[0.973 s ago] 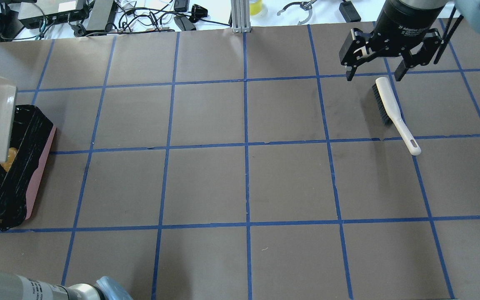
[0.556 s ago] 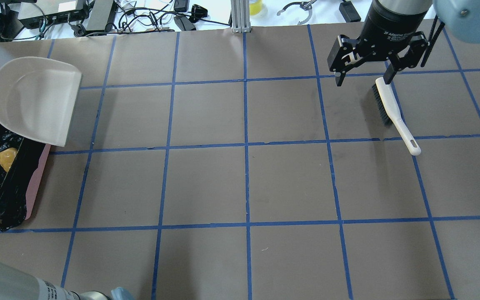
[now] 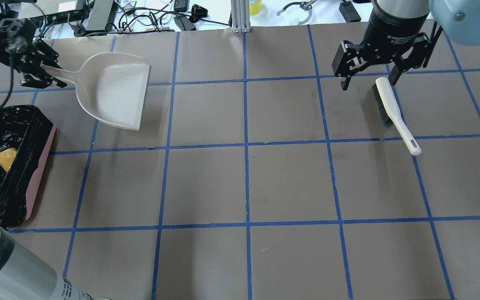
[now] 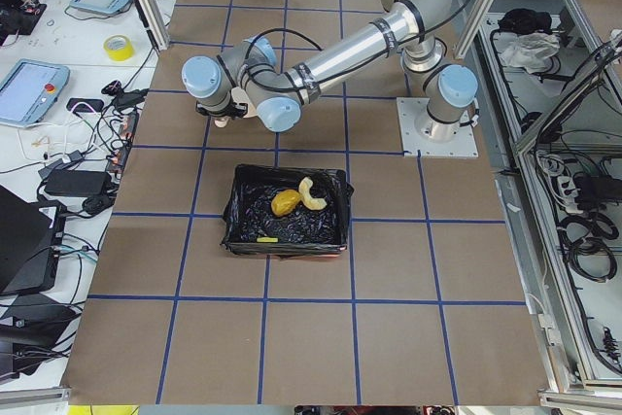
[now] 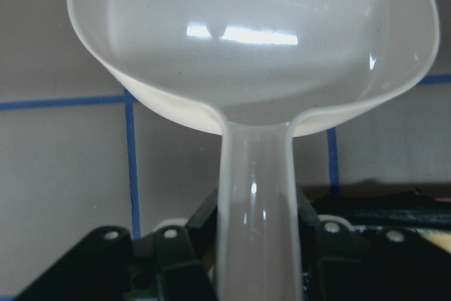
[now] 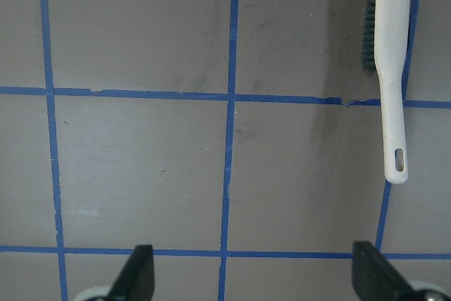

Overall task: Sweep and dump trash into bin
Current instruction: 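Bring the empty dustpan back and lower it onto the table with the left gripper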

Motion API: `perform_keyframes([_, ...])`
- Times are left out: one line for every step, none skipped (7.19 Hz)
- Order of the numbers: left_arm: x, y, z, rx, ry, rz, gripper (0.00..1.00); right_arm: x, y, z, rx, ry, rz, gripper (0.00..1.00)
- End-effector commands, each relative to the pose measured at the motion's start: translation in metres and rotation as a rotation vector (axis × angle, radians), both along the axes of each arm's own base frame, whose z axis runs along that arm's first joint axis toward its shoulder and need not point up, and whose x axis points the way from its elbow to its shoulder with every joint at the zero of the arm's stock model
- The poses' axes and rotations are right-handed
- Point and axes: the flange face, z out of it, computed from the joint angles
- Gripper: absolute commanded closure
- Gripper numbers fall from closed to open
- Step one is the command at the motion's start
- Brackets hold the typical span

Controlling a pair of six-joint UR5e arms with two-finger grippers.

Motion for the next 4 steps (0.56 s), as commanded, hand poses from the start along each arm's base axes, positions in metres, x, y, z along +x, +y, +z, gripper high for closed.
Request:
perform_keyframes([-0.06,-0.024,-0.043,0.022,0.047,0.014,1.0,-0.002,0.001,-0.007,0.007,0.003,0.001,0.0])
perform_keyframes([-0.07,-0.021,-0.064,0.051,0.058,0.001,1.0,-0.002,0.001,-0.007,0.007,0.001,0.001,0.0])
perform_keyframes([-0.071,-0.02,-0.074,0.055,0.061,-0.029,1.0,-0.002,0.001,-0.007,0.007,0.001,0.001,0.0])
perform_keyframes([-0.072,-0.018,-0.078,0.061,0.065,-0.028,1.0,-0.002,0.001,-0.007,0.008,0.003,0.001,0.0])
